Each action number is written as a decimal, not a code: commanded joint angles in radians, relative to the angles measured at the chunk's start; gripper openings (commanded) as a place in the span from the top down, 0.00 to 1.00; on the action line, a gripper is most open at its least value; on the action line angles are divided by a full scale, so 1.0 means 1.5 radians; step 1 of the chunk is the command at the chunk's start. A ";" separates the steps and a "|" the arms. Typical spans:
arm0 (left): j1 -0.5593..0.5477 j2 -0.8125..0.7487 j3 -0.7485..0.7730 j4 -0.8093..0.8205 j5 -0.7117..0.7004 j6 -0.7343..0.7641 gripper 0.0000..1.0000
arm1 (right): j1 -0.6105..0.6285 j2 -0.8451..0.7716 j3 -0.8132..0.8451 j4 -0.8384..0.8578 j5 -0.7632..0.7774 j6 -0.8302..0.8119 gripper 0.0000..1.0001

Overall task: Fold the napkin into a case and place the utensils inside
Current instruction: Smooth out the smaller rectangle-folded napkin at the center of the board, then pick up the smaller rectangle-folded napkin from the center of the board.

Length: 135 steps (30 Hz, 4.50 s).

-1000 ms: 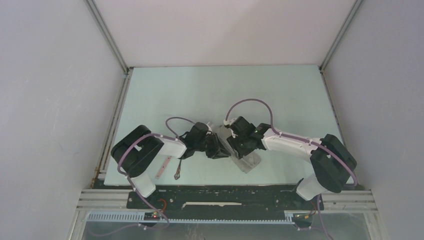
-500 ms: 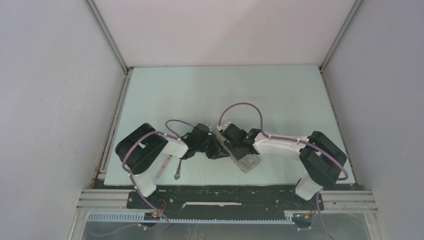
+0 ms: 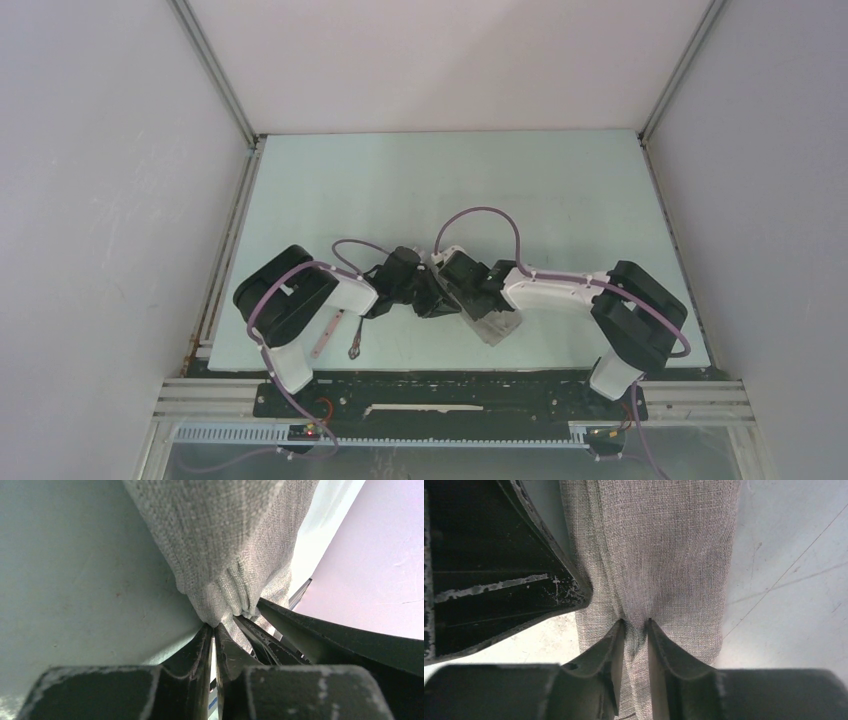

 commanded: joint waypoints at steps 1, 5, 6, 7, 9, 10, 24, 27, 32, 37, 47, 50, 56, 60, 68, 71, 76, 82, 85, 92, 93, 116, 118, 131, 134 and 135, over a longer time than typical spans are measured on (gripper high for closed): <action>-0.005 0.017 0.000 -0.022 -0.034 0.000 0.88 | 0.008 0.019 0.012 0.027 0.023 0.006 0.76; -0.005 0.023 -0.002 -0.012 -0.034 -0.006 0.91 | 0.008 -0.005 0.020 0.013 0.025 0.013 1.00; -0.005 0.025 -0.002 -0.009 -0.034 -0.008 0.92 | 0.009 -0.013 0.026 0.003 0.023 0.015 1.00; -0.005 0.028 -0.003 -0.005 -0.034 -0.011 0.93 | 0.008 -0.021 0.032 -0.007 0.017 0.017 1.00; -0.007 0.030 -0.007 0.002 -0.035 -0.016 0.94 | 0.002 -0.035 0.045 -0.023 -0.011 0.027 1.00; -0.007 0.030 -0.008 0.004 -0.037 -0.017 0.94 | -0.003 -0.038 0.051 -0.031 -0.028 0.036 1.00; -0.013 0.016 -0.020 0.006 -0.052 -0.017 0.97 | -0.032 -0.001 0.053 -0.001 -0.154 0.107 1.00; -0.013 0.002 -0.027 0.005 -0.059 -0.010 0.94 | -0.037 0.016 0.041 0.014 -0.154 0.107 1.00; 0.000 -0.057 -0.058 -0.018 -0.079 0.023 0.86 | -0.056 0.039 0.009 0.052 -0.175 0.109 1.00; 0.057 -0.157 -0.107 -0.041 -0.084 0.063 0.75 | -0.067 0.025 -0.025 0.077 -0.193 0.104 1.00; 0.083 -0.147 0.047 -0.098 -0.035 0.129 0.97 | -0.095 -0.014 -0.054 0.100 -0.229 0.097 0.97; 0.083 -0.095 0.101 -0.096 -0.029 0.127 1.00 | -0.095 -0.014 -0.054 0.106 -0.238 0.098 0.97; 0.079 -0.007 0.101 -0.032 0.020 0.108 1.00 | -0.098 -0.023 -0.060 0.108 -0.240 0.105 0.97; 0.094 0.018 0.052 -0.014 0.019 0.128 1.00 | -0.098 -0.036 -0.066 0.101 -0.253 0.111 0.93; 0.138 0.046 0.049 -0.063 0.022 0.204 1.00 | -0.114 -0.132 -0.085 0.092 -0.323 0.125 0.60; 0.137 0.047 0.056 -0.060 0.035 0.204 1.00 | -0.156 -0.137 -0.073 0.139 -0.388 0.144 0.53; 0.137 0.038 0.065 -0.087 0.019 0.217 1.00 | -0.204 -0.076 -0.066 0.198 -0.433 0.176 0.52; 0.137 0.056 0.085 -0.099 0.027 0.224 1.00 | -0.187 -0.085 -0.150 0.187 -0.360 0.204 0.53; 0.137 0.051 0.089 -0.113 0.015 0.234 1.00 | -0.146 -0.122 -0.167 0.121 -0.261 0.202 0.52; 0.137 0.030 0.121 -0.161 0.029 0.259 0.98 | -0.034 -0.182 -0.106 0.064 -0.106 0.126 0.40; 0.137 0.022 0.127 -0.169 0.030 0.263 0.97 | -0.016 -0.182 -0.090 0.053 -0.070 0.105 0.37; 0.146 0.055 0.174 -0.188 0.048 0.279 0.96 | 0.057 0.038 0.001 0.040 0.054 0.034 0.37; 0.151 0.051 0.174 -0.189 0.050 0.281 0.96 | 0.055 0.050 -0.002 0.039 0.059 0.042 0.47; 0.212 -0.152 0.107 -0.168 0.089 0.280 0.69 | 0.034 -0.044 -0.016 0.062 -0.042 0.035 1.00; 0.228 -0.267 0.102 -0.248 0.042 0.309 0.57 | -0.011 -0.102 -0.032 0.087 -0.202 0.051 1.00; 0.233 -0.304 0.102 -0.286 0.020 0.318 0.55 | -0.030 -0.118 -0.043 0.101 -0.269 0.062 1.00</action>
